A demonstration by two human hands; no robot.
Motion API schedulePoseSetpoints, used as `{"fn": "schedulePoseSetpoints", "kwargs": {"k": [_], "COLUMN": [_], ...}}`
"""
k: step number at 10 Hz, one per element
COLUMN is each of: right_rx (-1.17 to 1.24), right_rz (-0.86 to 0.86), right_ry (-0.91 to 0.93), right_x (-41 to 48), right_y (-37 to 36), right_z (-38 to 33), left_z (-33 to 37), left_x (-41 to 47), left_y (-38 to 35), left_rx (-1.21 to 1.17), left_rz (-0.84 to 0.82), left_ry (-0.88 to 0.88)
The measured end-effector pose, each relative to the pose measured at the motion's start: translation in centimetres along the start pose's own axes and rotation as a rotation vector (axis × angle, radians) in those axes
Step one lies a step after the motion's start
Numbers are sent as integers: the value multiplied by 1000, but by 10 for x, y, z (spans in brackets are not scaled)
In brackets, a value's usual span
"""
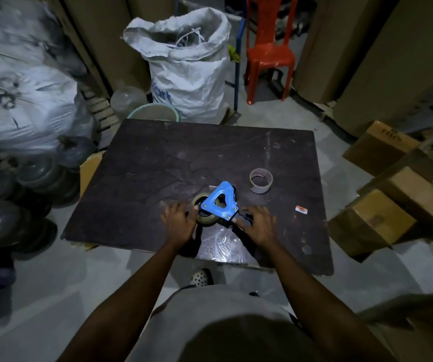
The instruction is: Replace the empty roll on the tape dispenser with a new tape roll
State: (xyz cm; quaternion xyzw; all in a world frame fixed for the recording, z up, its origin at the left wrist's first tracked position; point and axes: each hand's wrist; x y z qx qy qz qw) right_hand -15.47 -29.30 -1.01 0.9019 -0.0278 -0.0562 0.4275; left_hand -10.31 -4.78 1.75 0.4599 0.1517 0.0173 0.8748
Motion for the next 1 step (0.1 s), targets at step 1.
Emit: {"fn": "schedulePoseSetpoints", "kwargs": {"k": [1], "right_rx": [-56], "right_rz": [55], "right_ry": [36], "right_x": [14], "right_y": [8], "right_z": [4], "left_z": [20], "left_x": [7], "left_y": [5], "left_rx": [44], "left_rz": [21], "left_ry": [-123]}}
Point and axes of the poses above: each hand's wrist, its own x-axis towards the middle knuckle, its own y-axis out of the back of the hand, z = x × y, and after that the axes turned 12 degrees about y, right-handed
